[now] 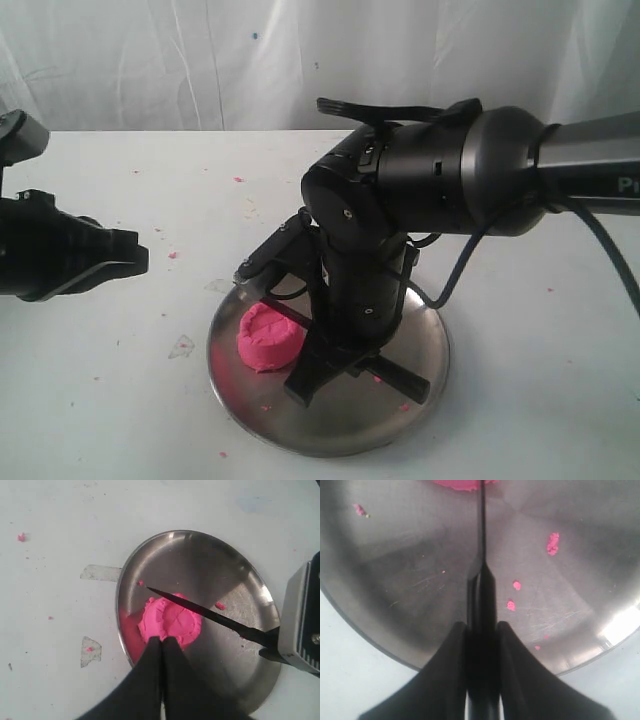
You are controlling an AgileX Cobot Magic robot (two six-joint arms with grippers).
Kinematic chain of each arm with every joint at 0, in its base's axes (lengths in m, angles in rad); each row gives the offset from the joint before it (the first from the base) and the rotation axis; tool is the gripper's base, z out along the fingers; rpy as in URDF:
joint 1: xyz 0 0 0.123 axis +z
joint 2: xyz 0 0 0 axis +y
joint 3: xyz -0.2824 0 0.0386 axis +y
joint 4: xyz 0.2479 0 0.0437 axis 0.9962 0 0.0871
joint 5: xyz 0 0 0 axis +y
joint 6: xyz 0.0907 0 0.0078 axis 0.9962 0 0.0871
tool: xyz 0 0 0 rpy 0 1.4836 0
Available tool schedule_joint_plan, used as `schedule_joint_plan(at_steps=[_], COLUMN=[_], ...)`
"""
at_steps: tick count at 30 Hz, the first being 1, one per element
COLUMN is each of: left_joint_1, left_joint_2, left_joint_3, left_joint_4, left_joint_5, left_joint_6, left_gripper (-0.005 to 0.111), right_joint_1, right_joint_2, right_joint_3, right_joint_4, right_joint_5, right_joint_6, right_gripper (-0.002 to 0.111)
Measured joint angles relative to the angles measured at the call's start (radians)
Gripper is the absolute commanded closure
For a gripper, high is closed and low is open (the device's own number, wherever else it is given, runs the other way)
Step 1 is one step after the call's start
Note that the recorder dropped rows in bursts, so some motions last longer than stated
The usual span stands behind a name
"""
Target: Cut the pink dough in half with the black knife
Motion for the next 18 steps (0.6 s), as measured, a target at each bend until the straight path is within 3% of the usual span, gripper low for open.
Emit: schedule_joint_plan(at_steps=[14,18], left_joint_1=[0.0,0.042], left_joint_2=[0.276,0.349], left_joint_3=[-0.166,-0.214], left_joint_4=[-0.026,-0.106], left_joint_5=[0.19,0.272], left_joint_6=[0.19,0.284], left_gripper=[0.107,0.107], right_joint_1=[0.0,0.0], right_joint_2=[0.0,0.0], right_joint_3=[0.0,0.0], right_joint_4=[0.002,0.002], right_joint_5=[0.004,0.006], right_joint_6=[0.002,0.002], right_gripper=[0.108,0.108])
